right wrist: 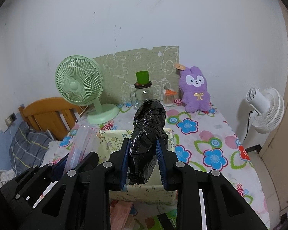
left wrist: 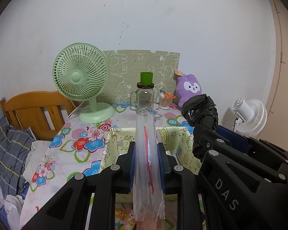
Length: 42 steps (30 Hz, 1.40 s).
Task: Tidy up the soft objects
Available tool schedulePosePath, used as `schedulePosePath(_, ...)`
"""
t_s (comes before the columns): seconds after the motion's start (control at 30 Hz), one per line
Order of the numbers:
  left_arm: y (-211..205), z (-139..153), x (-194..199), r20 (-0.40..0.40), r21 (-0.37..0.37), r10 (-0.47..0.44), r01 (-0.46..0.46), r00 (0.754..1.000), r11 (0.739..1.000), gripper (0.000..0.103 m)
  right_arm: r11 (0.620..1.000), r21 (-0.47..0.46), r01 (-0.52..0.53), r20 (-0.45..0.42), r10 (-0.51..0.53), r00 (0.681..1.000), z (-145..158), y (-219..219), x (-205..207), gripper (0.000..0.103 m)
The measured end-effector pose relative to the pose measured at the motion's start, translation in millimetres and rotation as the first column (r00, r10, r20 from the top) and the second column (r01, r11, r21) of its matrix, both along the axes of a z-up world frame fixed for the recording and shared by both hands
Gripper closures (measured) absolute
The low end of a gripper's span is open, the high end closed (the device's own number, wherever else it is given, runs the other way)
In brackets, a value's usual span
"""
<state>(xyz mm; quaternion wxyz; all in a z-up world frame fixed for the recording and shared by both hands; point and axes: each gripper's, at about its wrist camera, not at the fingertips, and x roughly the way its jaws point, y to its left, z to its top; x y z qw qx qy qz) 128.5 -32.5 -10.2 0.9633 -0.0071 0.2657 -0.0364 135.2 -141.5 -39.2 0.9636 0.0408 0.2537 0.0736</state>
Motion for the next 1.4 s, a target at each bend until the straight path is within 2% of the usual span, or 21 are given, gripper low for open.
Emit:
schedulePosePath(0.4,10,-17,36,-0.055,-0.002,0.008,-0.008,0.998,1.000,0.083,1.000,-0.019,-0.024,-0.036,0.023,0.999,-12,10,30,0.072)
schedulePosePath(0.7,10,-33,64,-0.081,0.029,-0.012,0.014,0.997,0.999,0.083,0.999,-0.011,-0.037,-0.073,0.036,0.997,-29,11,53,0.072)
schedulePosePath(1.07,18,-57,90,-0.138,0.054,0.019,-0.012,0.990,0.998,0.079,0.994,-0.018,-0.107,-0.120,0.104,0.987,-49,21,81,0.072)
schedulePosePath(1.13,19,-60,94,-0.139,0.061,0.033,-0.025,0.990,0.998,0.078,0.994,-0.014,-0.113,-0.125,0.110,0.986,-54,22,85,0.072)
schedulePosePath(1.2,20,-64,96,-0.149,0.065,0.033,-0.023,0.988,0.998,0.070,0.993,-0.012,-0.116,-0.129,0.114,0.985,-57,22,88,0.072)
schedulePosePath(1.3,20,-68,97,-0.163,0.095,0.045,-0.030,0.986,0.995,0.063,0.991,-0.007,-0.131,-0.145,0.128,0.981,-63,24,91,0.072)
schedulePosePath(1.4,23,-68,96,-0.169,0.127,0.070,-0.049,0.983,0.991,0.063,0.991,-0.007,-0.130,-0.150,0.127,0.980,-68,25,93,0.072)
